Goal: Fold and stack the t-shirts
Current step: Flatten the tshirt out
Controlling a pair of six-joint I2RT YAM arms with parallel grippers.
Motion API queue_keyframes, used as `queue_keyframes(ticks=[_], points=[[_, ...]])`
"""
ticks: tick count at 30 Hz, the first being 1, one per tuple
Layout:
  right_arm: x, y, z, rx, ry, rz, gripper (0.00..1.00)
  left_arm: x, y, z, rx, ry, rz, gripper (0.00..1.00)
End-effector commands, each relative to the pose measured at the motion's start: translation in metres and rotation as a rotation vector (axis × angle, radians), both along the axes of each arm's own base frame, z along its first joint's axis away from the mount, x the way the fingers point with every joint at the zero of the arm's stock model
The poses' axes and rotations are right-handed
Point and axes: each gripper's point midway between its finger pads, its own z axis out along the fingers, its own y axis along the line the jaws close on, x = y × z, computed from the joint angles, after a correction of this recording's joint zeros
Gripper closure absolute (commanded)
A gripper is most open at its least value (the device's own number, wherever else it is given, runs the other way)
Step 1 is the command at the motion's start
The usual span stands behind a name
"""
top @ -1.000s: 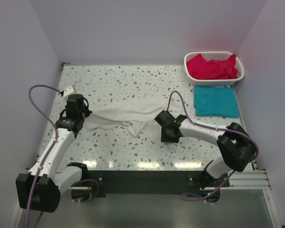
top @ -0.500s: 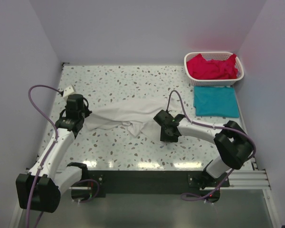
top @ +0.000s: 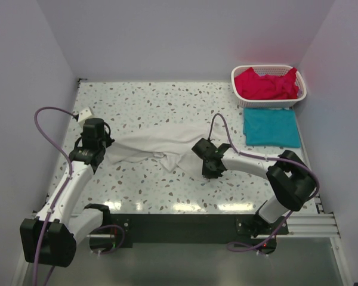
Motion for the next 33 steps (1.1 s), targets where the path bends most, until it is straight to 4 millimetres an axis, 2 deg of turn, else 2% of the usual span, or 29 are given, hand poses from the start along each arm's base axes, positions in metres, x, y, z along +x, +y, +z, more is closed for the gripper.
queue_keyframes(ticks=[1,4,8,9,11,12,13,14,15,16,17,18,19,20,21,23,24,26,27,28,29,30,31,32,33], points=[[-0.015,-0.018,-0.017,-0.074,0.053,-0.016,0.89,0.004,0.008,0.018,0.019,-0.049,0.022,1.00],[-0.014,-0.020,-0.016,-0.075,0.044,-0.017,0.99,0.005,0.007,0.015,0.018,-0.038,0.018,1.00],[0.001,-0.027,-0.001,-0.113,-0.014,-0.001,1.00,0.011,0.009,0.012,0.026,-0.029,0.034,1.00],[0.013,-0.023,0.010,-0.107,-0.045,0.001,1.00,0.015,0.009,0.017,0.023,-0.038,0.038,1.00],[0.033,-0.033,0.026,-0.132,-0.093,-0.003,1.00,0.025,0.008,0.016,0.015,-0.025,0.045,1.00],[0.050,-0.030,0.041,-0.113,-0.136,-0.012,1.00,0.036,0.007,0.033,0.008,-0.056,0.047,1.00],[0.067,-0.041,0.051,-0.110,-0.163,-0.052,1.00,0.044,0.007,0.039,0.006,-0.066,0.053,1.00],[0.079,-0.045,0.061,-0.113,-0.186,-0.037,1.00,0.055,0.006,0.036,0.010,-0.047,0.056,1.00],[0.102,-0.042,0.084,-0.085,-0.244,-0.050,1.00,0.072,0.005,0.063,0.005,-0.102,0.057,1.00],[0.116,-0.045,0.099,-0.075,-0.278,-0.059,1.00,0.082,0.006,0.074,0.011,-0.115,0.065,1.00],[0.133,-0.057,0.111,-0.090,-0.301,-0.060,1.00,0.095,0.007,0.069,0.020,-0.078,0.066,1.00],[0.160,-0.052,0.149,-0.057,-0.389,-0.068,1.00,0.113,0.006,0.110,0.014,-0.157,0.068,1.00],[0.175,-0.063,0.163,-0.082,-0.409,-0.058,1.00,0.122,0.006,0.120,0.022,-0.155,0.069,1.00],[0.187,-0.065,0.182,-0.075,-0.445,-0.056,1.00,0.136,0.005,0.121,0.025,-0.142,0.066,1.00],[0.206,-0.062,0.229,-0.041,-0.545,-0.061,1.00,0.149,0.004,0.165,0.017,-0.229,0.066,1.00],[0.219,-0.073,0.269,-0.069,-0.620,-0.045,1.00,0.160,0.003,0.184,0.027,-0.239,0.060,1.00],[0.225,-0.074,0.311,-0.050,-0.709,-0.047,1.00,0.162,0.004,0.224,0.026,-0.320,0.065,1.00],[0.224,-0.083,0.348,-0.080,-0.785,-0.030,1.00,0.156,0.007,0.258,0.045,-0.377,0.062,1.00],[0.217,-0.090,0.382,-0.073,-0.861,-0.041,1.00,0.149,0.008,0.283,0.048,-0.433,0.062,1.00],[0.212,-0.093,0.397,-0.076,-0.894,-0.039,1.00,0.143,0.010,0.298,0.066,-0.471,0.055,1.00],[0.204,-0.098,0.415,-0.084,-0.937,-0.029,1.00,0.123,0.012,0.325,0.068,-0.536,0.054,1.00],[0.188,-0.105,0.436,-0.073,-0.991,-0.033,1.00,0.115,0.011,0.330,0.072,-0.556,0.043,1.00],[0.178,-0.110,0.451,-0.074,-1.034,-0.024,1.00,0.104,0.012,0.346,0.091,-0.610,0.030,1.00],[0.169,-0.114,0.460,-0.070,-1.063,-0.025,1.00,0.075,0.013,0.371,0.093,-0.688,0.022,1.00],[0.161,-0.117,0.460,-0.072,-1.071,-0.021,1.00,0.067,0.012,0.364,0.102,-0.689,0.010,1.00]])
